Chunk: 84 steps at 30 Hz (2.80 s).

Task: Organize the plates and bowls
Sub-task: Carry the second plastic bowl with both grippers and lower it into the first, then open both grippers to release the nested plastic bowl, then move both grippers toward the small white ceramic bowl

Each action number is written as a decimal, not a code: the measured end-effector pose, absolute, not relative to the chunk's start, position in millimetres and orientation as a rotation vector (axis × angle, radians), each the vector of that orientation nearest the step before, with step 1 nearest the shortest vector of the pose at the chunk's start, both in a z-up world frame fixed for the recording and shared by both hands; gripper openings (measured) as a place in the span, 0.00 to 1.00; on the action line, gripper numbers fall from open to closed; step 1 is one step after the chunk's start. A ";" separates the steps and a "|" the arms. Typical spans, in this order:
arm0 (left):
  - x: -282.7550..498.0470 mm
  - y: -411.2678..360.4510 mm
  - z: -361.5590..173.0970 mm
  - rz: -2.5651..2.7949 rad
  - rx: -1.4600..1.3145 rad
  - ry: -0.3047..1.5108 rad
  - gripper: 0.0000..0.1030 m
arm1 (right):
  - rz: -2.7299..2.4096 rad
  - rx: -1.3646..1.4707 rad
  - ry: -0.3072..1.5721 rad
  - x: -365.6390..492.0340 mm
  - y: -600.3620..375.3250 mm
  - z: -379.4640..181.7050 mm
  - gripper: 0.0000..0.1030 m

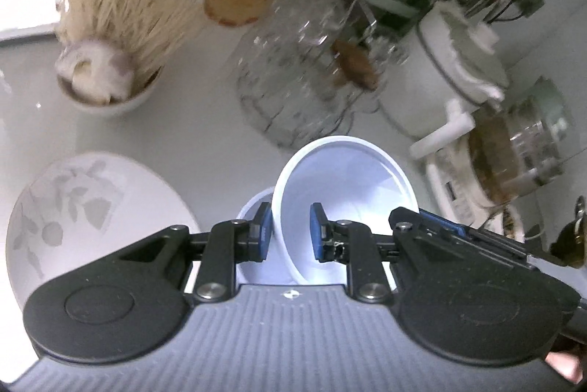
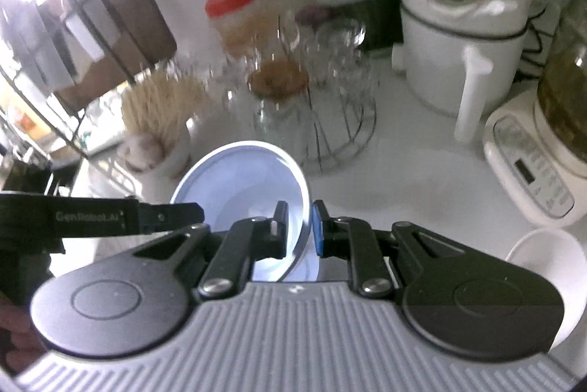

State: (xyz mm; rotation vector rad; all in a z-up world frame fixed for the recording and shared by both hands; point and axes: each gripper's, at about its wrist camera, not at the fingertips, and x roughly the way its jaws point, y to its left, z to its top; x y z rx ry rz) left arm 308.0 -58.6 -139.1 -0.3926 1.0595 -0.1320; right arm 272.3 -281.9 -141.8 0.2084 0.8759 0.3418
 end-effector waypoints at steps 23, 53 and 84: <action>304.4 -43.6 -174.6 -0.084 -0.458 1.125 0.29 | 0.397 0.201 0.932 279.7 -277.8 -177.1 0.19; 282.2 -77.5 -67.2 -0.358 -0.338 0.917 0.38 | 0.205 0.310 0.650 207.1 -311.5 -90.9 0.37; 282.4 -162.7 -80.1 -0.608 -0.179 0.952 0.42 | -0.046 0.387 0.584 152.6 -377.0 -100.5 0.37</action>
